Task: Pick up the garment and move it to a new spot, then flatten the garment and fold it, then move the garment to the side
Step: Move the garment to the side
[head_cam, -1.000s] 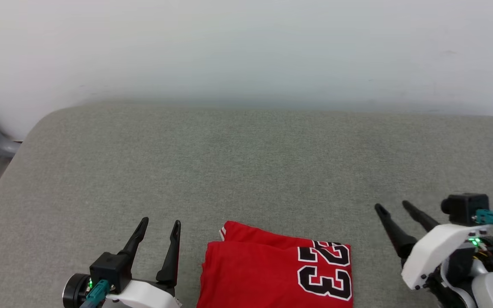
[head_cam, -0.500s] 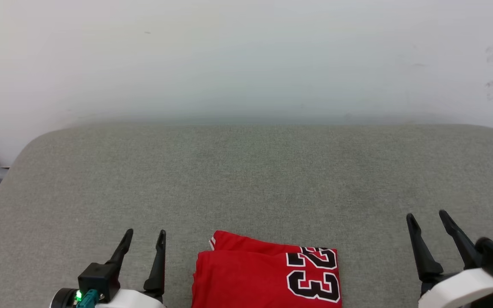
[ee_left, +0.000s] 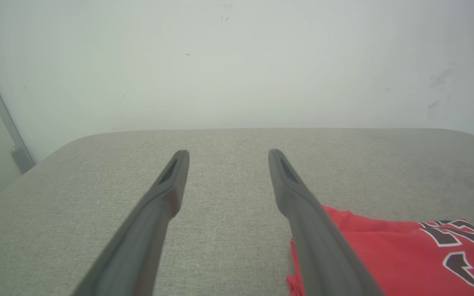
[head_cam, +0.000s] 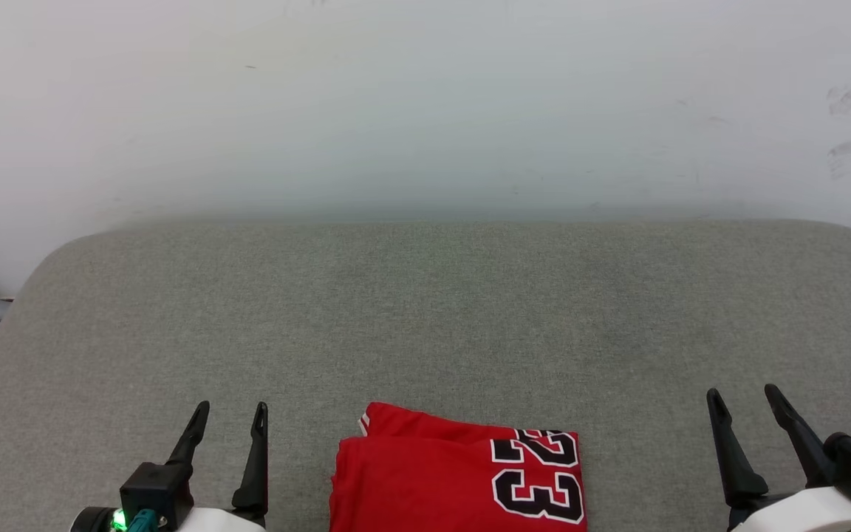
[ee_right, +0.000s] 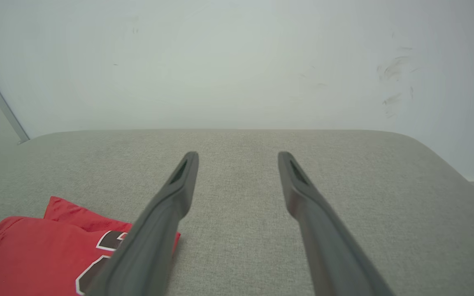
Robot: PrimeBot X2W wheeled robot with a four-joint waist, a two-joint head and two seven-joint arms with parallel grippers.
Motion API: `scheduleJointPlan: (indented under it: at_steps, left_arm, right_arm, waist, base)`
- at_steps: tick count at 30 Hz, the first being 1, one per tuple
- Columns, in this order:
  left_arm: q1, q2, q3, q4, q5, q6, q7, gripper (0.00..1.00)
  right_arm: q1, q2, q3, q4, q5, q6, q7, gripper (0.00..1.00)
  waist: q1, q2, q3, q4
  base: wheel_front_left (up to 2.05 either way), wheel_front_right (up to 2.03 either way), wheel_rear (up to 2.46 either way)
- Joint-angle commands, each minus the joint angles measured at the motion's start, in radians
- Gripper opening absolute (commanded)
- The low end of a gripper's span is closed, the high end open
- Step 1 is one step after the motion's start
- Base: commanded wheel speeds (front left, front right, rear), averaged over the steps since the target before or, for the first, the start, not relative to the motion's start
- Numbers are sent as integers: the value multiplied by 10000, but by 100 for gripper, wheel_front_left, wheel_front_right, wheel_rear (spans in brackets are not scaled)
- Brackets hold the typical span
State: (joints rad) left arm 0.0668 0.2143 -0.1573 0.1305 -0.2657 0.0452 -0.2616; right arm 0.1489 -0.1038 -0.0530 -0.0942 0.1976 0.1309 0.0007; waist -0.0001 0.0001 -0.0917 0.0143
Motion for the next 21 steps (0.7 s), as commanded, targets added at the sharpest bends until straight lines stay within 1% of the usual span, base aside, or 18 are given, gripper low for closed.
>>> scheduleJointPlan:
  at_steps: [1, 6, 11, 13, 16, 21]
  left_arm:
    - [78, 45, -3, -28, 69, 40, -37, 100]
    - [41, 57, 6, -29, 13, 89, -38, 100]
    - [4, 71, 50, -15, -79, 112, -39, 100]
    - [-19, 87, 61, -27, -91, 106, -39, 100]
    - [-116, 89, 57, -48, -108, 76, -39, 100]
    - [-271, -10, -18, -181, -40, 29, -40, 100]
  right_arm:
    - [135, 55, -10, -69, -65, -4, 45, 100]
    - [127, 122, -42, -180, -75, -4, 170, 100]
    - [178, 205, -273, -150, 208, -4, 640, 100]
    - [212, 169, -405, -32, 536, -4, 1015, 100]
    - [187, -76, -596, 223, 1165, -4, 1702, 100]
    - [183, -621, -822, 766, 2381, -4, 3061, 100]
  waist:
    - [1, -1, 5, 7]
    - [1, -1, 36, 9]
    - [1, -1, 83, 23]
    - [1, -1, 135, 45]
    - [1, -1, 243, 120]
    - [1, -1, 495, 399]
  base:
    - [0, 0, 0]
    - [0, 0, 0]
    - [0, 0, 0]
    - [0, 0, 0]
    - [0, 0, 0]
    - [0, 0, 0]
